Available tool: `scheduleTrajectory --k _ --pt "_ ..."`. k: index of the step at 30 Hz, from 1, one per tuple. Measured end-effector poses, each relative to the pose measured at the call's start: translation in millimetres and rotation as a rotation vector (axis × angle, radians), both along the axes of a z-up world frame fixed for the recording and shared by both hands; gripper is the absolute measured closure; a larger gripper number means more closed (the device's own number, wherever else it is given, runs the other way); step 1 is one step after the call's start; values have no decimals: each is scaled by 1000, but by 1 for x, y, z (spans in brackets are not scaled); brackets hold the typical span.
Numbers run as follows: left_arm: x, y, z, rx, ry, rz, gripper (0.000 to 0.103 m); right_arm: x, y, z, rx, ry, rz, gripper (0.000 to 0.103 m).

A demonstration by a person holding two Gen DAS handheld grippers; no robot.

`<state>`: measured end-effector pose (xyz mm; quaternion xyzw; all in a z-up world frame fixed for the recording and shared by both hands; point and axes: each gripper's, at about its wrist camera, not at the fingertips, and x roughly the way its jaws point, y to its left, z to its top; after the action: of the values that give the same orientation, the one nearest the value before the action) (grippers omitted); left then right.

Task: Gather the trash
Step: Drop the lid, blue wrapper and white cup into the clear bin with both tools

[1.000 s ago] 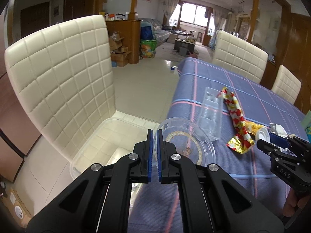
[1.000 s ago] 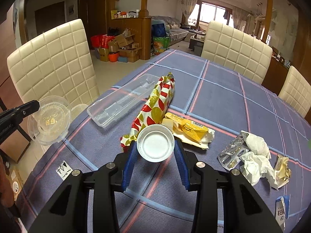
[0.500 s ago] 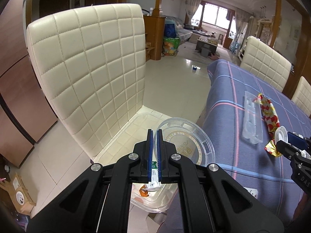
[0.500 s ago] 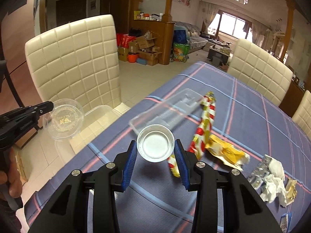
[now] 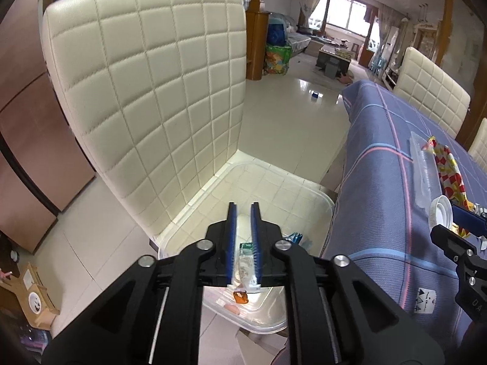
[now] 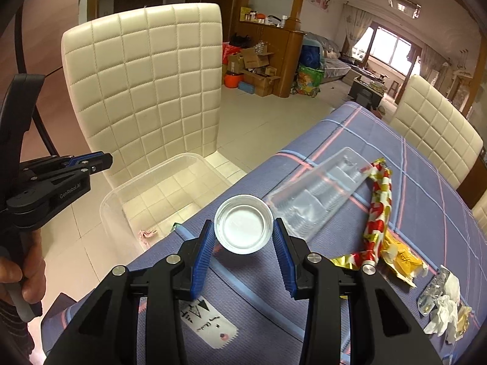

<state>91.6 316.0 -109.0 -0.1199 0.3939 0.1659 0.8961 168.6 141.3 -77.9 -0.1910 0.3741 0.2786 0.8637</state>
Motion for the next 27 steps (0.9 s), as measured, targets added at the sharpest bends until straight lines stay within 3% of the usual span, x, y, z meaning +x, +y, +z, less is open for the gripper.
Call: scheduleTrajectory --k 1,2,3,4,7,17,23,25,26,27 --pt "-2 2 -2 -6 -1 5 62 -1 4 -2 -5 4 10 64" --pt "-5 4 -2 -2 -6 23 11 -1 6 -3 -8 5 17 65" --pt "-11 6 1 12 -40 45 6 -2 9 -4 -12 3 24 64" --pt "-17 7 4 33 -76 61 4 -3 12 -5 -15 2 30 64" --pt "-23 6 7 92 -75 69 4 -4 22 -6 -19 4 53 64" --pt "-37 19 8 65 -84 112 4 -9 53 -4 -2 3 130 64" --pt "-39 26 6 3 -92 121 4 -11 59 -2 4 -16 132 64" --pt "-39 26 5 -6 -90 120 4 -11 60 -1 -4 -16 133 58" --pt "-39 26 6 -9 -89 121 4 -11 59 -1 -2 -14 130 42" --pt "-39 26 6 -13 -89 120 4 -11 56 1 12 -20 125 34"
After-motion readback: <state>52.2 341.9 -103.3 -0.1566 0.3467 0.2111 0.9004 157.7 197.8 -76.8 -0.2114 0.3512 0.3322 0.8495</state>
